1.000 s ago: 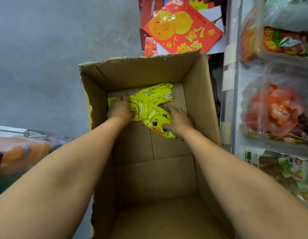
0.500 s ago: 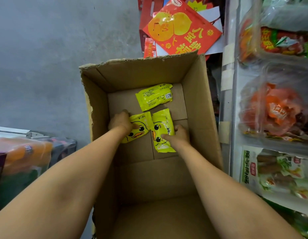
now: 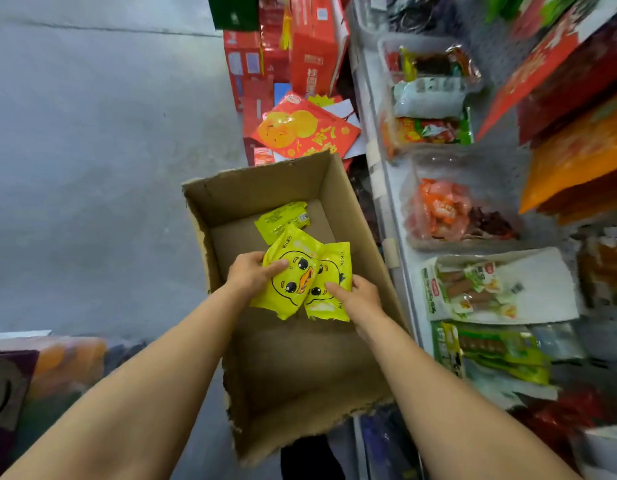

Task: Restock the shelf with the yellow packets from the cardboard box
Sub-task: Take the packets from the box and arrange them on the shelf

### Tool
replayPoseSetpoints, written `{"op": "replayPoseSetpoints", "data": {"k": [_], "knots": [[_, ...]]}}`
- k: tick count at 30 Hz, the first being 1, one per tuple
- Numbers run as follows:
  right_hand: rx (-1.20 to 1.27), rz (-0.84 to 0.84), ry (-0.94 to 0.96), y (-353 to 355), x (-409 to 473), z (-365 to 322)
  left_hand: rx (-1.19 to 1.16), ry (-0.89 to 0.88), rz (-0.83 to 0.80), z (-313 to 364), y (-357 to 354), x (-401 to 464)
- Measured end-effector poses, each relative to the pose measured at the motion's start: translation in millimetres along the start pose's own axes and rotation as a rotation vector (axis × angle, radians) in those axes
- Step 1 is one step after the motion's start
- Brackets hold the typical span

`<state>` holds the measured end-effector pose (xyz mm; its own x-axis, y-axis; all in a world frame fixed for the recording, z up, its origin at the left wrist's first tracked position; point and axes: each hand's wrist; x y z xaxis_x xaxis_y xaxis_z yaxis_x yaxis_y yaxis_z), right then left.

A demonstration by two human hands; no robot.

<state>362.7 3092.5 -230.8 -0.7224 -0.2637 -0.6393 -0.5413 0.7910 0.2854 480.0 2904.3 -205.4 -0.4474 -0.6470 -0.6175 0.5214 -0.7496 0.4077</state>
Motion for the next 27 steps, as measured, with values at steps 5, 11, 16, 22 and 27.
{"op": "replayPoseSetpoints", "data": {"k": [5,11,16,22,27], "knots": [[0.120,0.092,0.103,32,-114,-7,-0.105,-0.176,-0.145,22,32,-104],[0.269,0.253,0.227,75,-277,4,-0.024,-0.408,-0.249,33,79,-248],[0.376,0.328,0.332,117,-391,10,0.095,-0.444,-0.366,56,104,-362],[0.384,0.448,0.466,176,-495,28,0.101,-0.583,-0.476,63,102,-482],[0.420,0.427,0.531,227,-565,63,0.084,-0.831,-0.508,50,84,-576]]}}
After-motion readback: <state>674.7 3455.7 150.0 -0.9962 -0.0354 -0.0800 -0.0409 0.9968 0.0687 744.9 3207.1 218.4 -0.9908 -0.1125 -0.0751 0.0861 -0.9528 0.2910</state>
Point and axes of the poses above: each hand's wrist, its own x-axis towards the middle knuckle, its own y-axis out of the back of the hand, z = x × y, and after that the axes turned 5 degrees about z, right-handed
